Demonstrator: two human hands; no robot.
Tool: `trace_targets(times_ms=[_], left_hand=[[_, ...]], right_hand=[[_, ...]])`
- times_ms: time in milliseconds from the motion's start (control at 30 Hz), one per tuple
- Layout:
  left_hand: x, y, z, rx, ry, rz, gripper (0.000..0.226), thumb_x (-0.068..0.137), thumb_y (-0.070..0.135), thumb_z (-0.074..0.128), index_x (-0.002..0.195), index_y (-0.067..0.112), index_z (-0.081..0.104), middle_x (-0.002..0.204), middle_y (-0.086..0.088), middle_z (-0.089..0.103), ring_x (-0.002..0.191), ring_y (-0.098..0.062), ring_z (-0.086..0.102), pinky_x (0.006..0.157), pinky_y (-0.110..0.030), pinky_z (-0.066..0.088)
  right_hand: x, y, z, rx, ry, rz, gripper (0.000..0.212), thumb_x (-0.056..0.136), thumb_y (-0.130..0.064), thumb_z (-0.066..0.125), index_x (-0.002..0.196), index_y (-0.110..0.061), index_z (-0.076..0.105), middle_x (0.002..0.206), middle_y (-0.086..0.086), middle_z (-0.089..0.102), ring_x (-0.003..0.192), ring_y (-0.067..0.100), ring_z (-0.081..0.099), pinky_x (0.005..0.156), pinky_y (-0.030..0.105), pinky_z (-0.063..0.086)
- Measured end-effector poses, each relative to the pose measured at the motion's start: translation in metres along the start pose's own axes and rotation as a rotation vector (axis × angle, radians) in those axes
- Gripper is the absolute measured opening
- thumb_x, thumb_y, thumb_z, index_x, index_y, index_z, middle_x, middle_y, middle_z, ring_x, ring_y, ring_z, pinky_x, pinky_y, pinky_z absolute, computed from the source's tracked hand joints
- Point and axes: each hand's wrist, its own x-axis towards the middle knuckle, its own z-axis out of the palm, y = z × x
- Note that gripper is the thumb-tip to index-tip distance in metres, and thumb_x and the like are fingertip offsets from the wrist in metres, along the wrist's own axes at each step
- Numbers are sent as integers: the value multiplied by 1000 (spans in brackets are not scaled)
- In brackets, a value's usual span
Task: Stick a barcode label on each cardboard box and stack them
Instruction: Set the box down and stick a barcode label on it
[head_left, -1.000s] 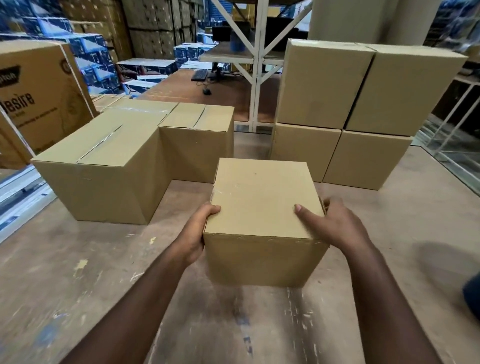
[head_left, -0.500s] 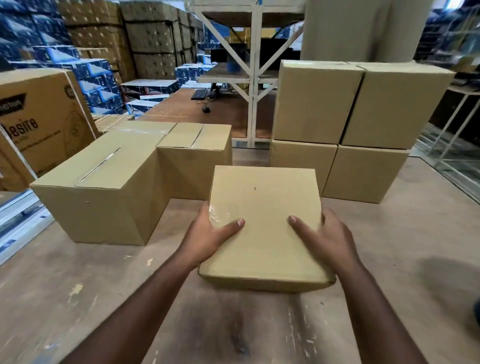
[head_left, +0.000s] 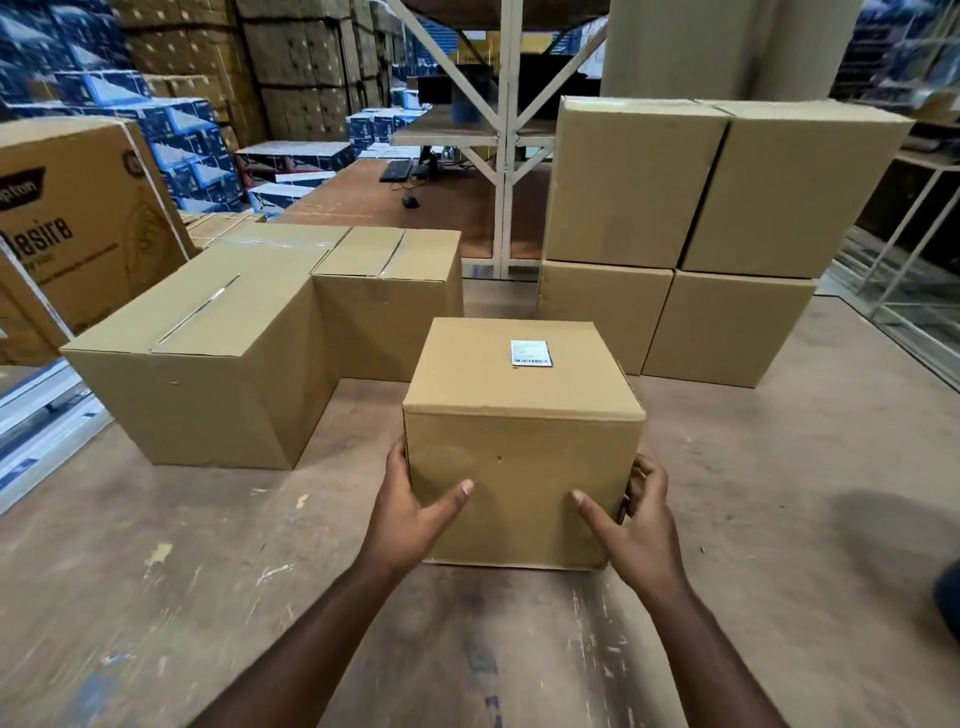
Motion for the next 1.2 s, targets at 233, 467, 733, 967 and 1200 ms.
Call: trace_targets(times_ms=[233,467,733,967,1200], left_hand=[[14,47,-5,-56,108,76,63,86,47,74,141,35,46,120,33,58,106,21,57,84,-7,49],[25,44,-21,-14,80,44,53,87,41,77,134,34,54,124,25,61,109,9,61,87,-21,52],[55,39,-51,355,170,30,79,77,91,42,119,27,63,117,5,68,110,-20,65,94,-44,54],[13,57,11,785,-13,458,81,93,81,30,156,31,34,170,12,10,156,-7,-10,123,-48,-18],[26,43,8,640,38,562,43,99,53,39,129,37,67,144,32,46,143,0,38,123,-41,2]], right_hand=[[7,-49,-15,199,38,-137,65,97,-61,56,156,-44,34,147,-35,46,133,-19,43,101,8,39],[3,-48,-11,-145,42,-215,52,92,-77,40,133,-51,59,153,-16,51,136,2,50,100,30,48],[39,-71,-7,-396,179,-482,31,97,-50,60,84,-24,69,97,-10,55,86,15,59,70,35,52],[128,-108,5,-710,-86,-144,51,96,-51,59,139,-24,54,159,2,39,145,26,39,112,43,37],[142,-115,9,-1006,-196,-61,65,97,-60,35,147,-19,42,153,10,46,137,31,43,112,49,28]])
